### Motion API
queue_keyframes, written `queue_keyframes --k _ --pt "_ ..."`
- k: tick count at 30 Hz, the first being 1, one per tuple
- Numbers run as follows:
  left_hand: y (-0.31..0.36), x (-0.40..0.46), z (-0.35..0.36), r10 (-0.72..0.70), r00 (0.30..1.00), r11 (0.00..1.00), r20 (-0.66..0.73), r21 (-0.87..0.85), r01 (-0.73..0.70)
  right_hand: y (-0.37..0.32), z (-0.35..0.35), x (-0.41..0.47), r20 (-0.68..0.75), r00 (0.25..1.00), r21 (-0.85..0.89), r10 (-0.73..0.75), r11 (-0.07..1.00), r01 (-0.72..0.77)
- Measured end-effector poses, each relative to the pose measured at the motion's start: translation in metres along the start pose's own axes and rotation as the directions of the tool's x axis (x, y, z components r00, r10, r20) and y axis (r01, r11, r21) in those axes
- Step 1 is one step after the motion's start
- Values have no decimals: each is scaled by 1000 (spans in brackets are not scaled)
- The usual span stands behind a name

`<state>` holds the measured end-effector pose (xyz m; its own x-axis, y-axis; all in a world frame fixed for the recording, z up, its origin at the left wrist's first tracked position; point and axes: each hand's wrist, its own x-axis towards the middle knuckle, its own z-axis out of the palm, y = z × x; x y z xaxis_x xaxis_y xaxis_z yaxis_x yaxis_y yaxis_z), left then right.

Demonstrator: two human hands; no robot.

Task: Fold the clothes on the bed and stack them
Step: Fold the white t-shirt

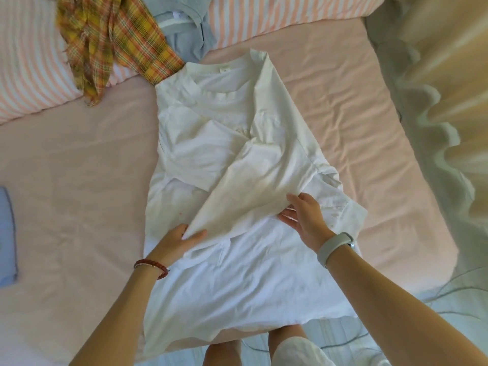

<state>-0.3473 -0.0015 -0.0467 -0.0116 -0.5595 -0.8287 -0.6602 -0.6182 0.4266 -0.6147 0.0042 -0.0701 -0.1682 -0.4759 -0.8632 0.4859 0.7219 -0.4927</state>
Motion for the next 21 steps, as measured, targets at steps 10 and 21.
queue_keyframes --k 10,21 --pt "-8 -28 -24 156 984 987 80 -38 -154 24 28 -26 218 973 -68 -73 994 89" --pt "-41 11 -10 -12 986 945 -163 322 65 48 -4 -26 -56 979 -769 -194 634 82"
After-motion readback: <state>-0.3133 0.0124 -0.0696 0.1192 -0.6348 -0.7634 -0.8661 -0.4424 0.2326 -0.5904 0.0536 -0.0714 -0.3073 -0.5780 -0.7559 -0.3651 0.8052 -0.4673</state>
